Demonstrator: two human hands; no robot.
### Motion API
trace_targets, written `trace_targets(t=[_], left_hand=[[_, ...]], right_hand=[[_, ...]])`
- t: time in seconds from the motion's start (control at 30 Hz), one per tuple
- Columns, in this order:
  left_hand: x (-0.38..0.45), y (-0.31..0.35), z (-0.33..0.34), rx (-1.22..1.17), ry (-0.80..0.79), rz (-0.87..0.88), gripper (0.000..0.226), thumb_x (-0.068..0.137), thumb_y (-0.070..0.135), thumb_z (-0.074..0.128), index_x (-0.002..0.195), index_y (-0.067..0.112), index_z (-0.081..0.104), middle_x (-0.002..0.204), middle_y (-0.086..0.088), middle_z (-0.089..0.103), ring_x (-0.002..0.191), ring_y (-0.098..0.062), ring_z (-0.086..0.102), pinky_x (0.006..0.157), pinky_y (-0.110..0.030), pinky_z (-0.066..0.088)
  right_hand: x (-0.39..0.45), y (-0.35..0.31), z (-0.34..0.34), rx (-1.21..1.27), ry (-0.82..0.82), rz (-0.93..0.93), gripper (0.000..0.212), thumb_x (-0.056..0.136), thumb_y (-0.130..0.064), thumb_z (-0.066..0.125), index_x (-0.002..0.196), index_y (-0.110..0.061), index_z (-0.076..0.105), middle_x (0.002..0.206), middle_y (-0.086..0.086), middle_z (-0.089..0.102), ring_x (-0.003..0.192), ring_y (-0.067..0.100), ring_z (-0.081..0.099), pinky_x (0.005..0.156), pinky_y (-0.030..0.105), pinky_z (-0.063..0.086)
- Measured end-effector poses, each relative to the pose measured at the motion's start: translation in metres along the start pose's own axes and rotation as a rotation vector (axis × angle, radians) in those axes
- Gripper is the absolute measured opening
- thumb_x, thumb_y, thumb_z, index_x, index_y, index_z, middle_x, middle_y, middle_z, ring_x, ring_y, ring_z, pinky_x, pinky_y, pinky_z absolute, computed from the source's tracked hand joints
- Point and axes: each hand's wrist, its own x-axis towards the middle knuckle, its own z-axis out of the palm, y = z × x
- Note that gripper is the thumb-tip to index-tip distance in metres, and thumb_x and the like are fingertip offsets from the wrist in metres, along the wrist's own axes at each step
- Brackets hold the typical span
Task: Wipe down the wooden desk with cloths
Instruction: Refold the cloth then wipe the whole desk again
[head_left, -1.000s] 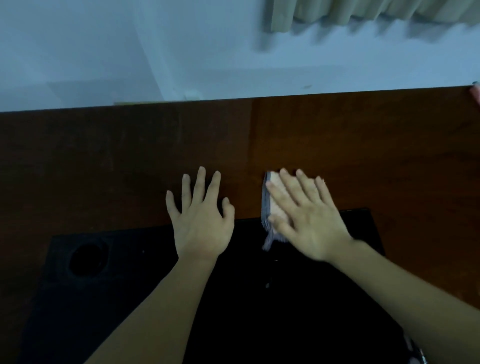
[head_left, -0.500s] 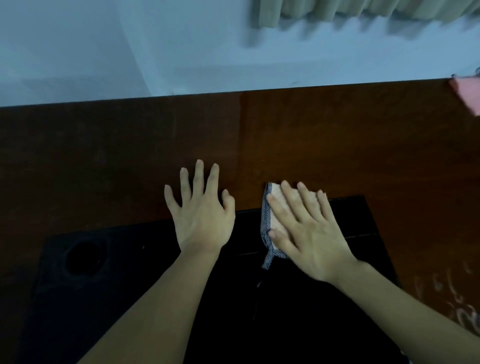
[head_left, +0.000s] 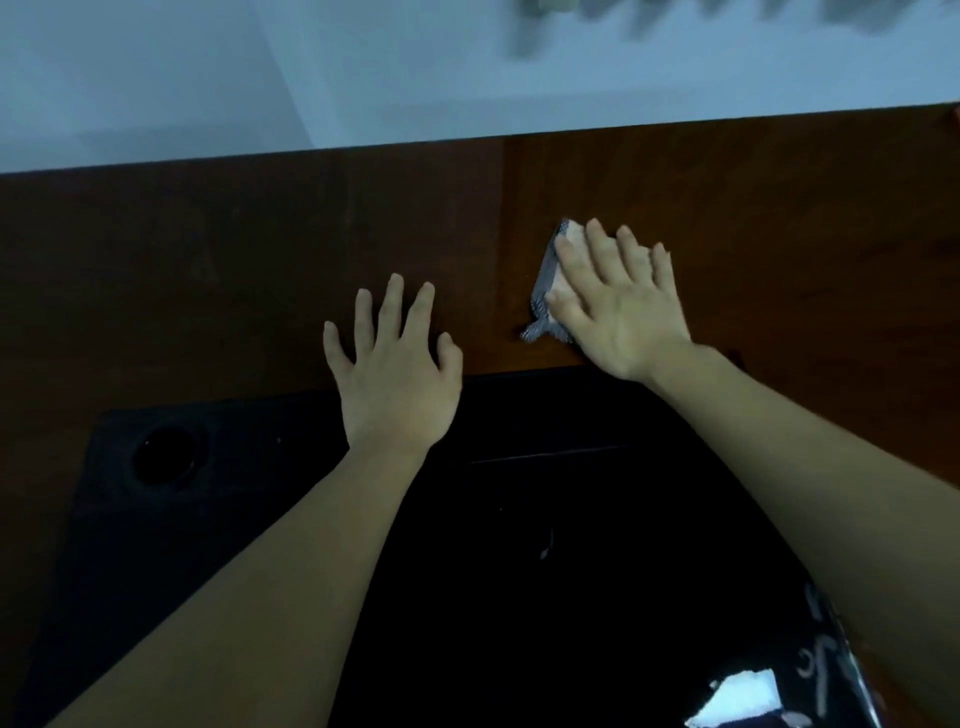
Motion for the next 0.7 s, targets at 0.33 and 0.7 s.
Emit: trace_targets(t=[0.33,0.7], left_hand=[[-0.003,0.002,0.0,0.023,0.059,0.008,0.056,0.105,0.042,0.034,0.159,0.032,0.024,0.168,0.002,0.016,0.155,-0.024,0.007,0.124,-0.056,0.001],[-0.017,0.067,0.02,-0.035,-0.007,0.021,0.057,0.106,0.043,0.03,0.16,0.039,0.014,0.171,0.007,0.002,0.157,-0.025,-0.008,0.124,-0.054,-0.007]], right_hand=[[-0.123,0.019,0.025,0.022,-0.094,-0.362,0.068,0.099,-0.071,-0.001,0.16,-0.042,-0.008,0.169,-0.005,-0.013,0.155,0.024,-0.018,0.123,0.05,-0.011],[0.018,0.048,-0.007,-0.043,-0.025,-0.133,0.069,0.099,-0.064,0.005,0.161,-0.037,-0.009,0.17,0.0,-0.012,0.155,0.029,-0.013,0.124,0.053,-0.01]])
